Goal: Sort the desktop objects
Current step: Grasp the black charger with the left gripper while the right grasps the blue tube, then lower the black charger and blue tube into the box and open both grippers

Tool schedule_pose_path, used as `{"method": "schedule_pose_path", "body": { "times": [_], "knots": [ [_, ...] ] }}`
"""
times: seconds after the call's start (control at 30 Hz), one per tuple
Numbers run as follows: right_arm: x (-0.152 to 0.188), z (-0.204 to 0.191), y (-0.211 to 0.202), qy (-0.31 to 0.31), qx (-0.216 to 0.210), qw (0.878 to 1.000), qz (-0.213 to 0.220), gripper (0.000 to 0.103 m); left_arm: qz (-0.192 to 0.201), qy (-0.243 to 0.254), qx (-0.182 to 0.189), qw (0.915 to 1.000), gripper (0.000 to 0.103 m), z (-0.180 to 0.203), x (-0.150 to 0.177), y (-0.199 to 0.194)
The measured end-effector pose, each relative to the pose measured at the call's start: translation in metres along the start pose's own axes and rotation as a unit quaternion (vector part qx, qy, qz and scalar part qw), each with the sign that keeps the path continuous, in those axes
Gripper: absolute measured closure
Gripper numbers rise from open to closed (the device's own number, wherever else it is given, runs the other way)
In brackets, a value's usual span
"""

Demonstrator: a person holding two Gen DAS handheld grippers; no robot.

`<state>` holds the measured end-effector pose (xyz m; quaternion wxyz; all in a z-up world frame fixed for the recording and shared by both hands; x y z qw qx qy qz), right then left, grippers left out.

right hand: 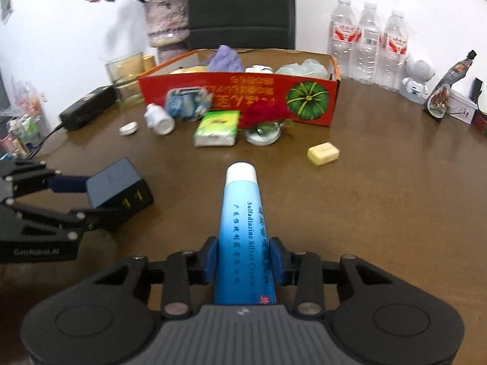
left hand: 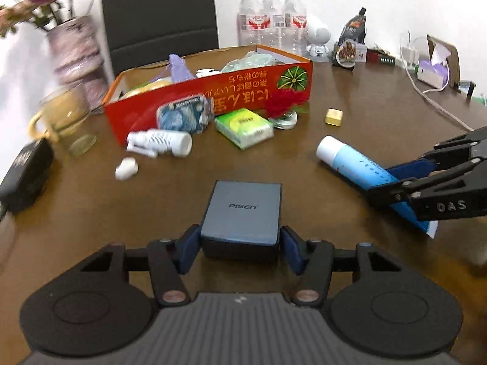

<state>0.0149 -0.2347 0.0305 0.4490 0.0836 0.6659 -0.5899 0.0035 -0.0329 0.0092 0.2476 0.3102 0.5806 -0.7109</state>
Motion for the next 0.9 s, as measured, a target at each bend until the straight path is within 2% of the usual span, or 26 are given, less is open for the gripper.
{"method": "schedule_pose_path", "body": {
  "times": [0.03,0.07,0.1,0.17,0.2,0.23,0.27,0.37,0.43,0.53,0.63,0.73,0.83,0.9],
  "knots": [
    [0.000,-0.001,0.000,-0.001,0.001,1.000,-0.001,0.067,0.001,-0.012,0.004,0.9999,0.039,0.000,0.003,-0.004],
    [0.000,-0.001,0.001,-0.001,0.005,1.000,-0.001,0.066,-0.001,-0.021,0.008,0.9997,0.030,0.001,0.004,-0.003],
    [-0.002,-0.002,0.004,-0.001,0.011,1.000,0.000,0.063,-0.003,-0.023,0.006,0.9997,0.030,0.004,0.003,0.000],
    [-0.005,-0.003,0.009,0.000,0.025,1.000,0.003,0.062,-0.005,-0.013,-0.001,0.9999,0.030,0.009,0.001,0.006],
    [-0.006,-0.003,0.011,0.001,0.027,1.000,0.006,0.062,-0.011,-0.007,-0.001,0.9999,0.038,0.011,0.001,0.010],
    [-0.008,-0.003,0.013,0.002,0.026,1.000,0.009,0.068,-0.014,-0.010,0.001,0.9999,0.043,0.010,0.000,0.011],
    [-0.009,-0.003,0.014,0.003,0.024,1.000,0.012,0.070,-0.015,-0.016,0.004,0.9997,0.049,0.009,-0.002,0.012],
    [-0.015,-0.001,0.008,0.014,0.012,1.000,0.017,0.071,-0.028,-0.054,0.023,0.9979,0.049,0.001,-0.011,0.008],
    [-0.022,0.003,-0.005,0.018,0.010,0.999,0.035,0.071,-0.017,-0.067,0.041,0.9968,0.049,-0.005,-0.022,-0.003],
    [-0.047,0.012,-0.039,0.012,0.020,0.997,0.079,0.071,0.023,-0.062,0.054,0.9964,0.049,-0.010,-0.060,-0.029],
    [-0.085,0.027,-0.077,0.002,0.034,0.990,0.134,0.071,0.066,-0.056,0.065,0.9941,0.049,-0.015,-0.107,-0.056],
    [-0.131,0.045,-0.091,0.002,0.044,0.987,0.153,0.071,0.099,-0.056,0.062,0.9916,0.049,-0.018,-0.158,-0.073],
    [-0.178,0.064,-0.098,0.005,0.053,0.985,0.163,0.071,0.099,-0.063,0.053,0.9917,0.049,-0.020,-0.203,-0.067],
    [-0.209,0.077,-0.103,0.007,0.059,0.984,0.169,0.071,0.092,-0.068,0.030,0.9930,0.049,-0.021,-0.228,-0.051]
  ]
}}
Point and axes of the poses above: each gripper's, at about its wrist camera, not at the fingertips, and y roughly the way its jaws point, z to its right, x to its underside, the point moved 1 cm from there along y, roughly the way its jaws point, and after that the axes turned 14 degrees about -y, right-handed, at the moved point
